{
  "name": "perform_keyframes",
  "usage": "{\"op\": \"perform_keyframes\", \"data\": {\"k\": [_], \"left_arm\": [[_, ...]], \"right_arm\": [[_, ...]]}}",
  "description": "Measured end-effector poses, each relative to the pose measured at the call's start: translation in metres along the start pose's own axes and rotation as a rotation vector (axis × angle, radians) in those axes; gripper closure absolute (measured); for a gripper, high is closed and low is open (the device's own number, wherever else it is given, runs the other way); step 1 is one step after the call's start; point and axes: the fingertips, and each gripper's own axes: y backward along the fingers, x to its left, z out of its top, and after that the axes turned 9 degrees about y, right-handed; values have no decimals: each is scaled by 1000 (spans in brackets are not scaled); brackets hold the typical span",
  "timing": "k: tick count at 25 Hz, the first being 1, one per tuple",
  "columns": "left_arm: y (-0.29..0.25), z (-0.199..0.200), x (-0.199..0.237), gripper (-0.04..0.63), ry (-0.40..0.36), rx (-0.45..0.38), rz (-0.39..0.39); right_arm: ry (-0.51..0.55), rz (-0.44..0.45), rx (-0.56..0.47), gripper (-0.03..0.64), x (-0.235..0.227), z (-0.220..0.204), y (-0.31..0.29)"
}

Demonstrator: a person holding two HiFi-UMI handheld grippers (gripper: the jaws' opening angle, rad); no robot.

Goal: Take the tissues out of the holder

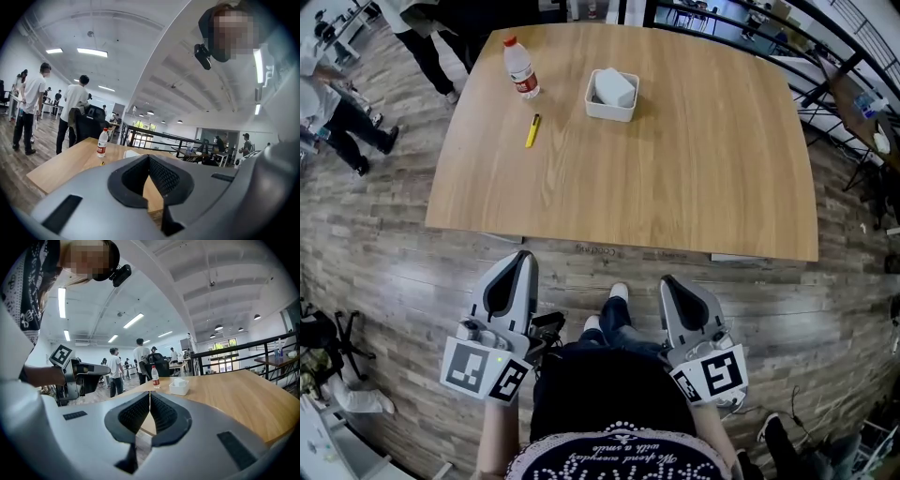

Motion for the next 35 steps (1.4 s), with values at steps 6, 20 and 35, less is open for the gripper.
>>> {"op": "perform_keyframes", "data": {"k": [6, 20, 35], "left_arm": [[-12, 4, 3, 591, 7, -22, 42], [-20, 13, 2, 590, 6, -64, 89], [-57, 26, 6, 591, 4, -23, -25]], "right_arm": [[4, 43, -13, 604, -15, 3, -17], [10, 86, -24, 604, -36, 5, -32], [-17, -37, -7, 604, -47, 9, -37]]}}
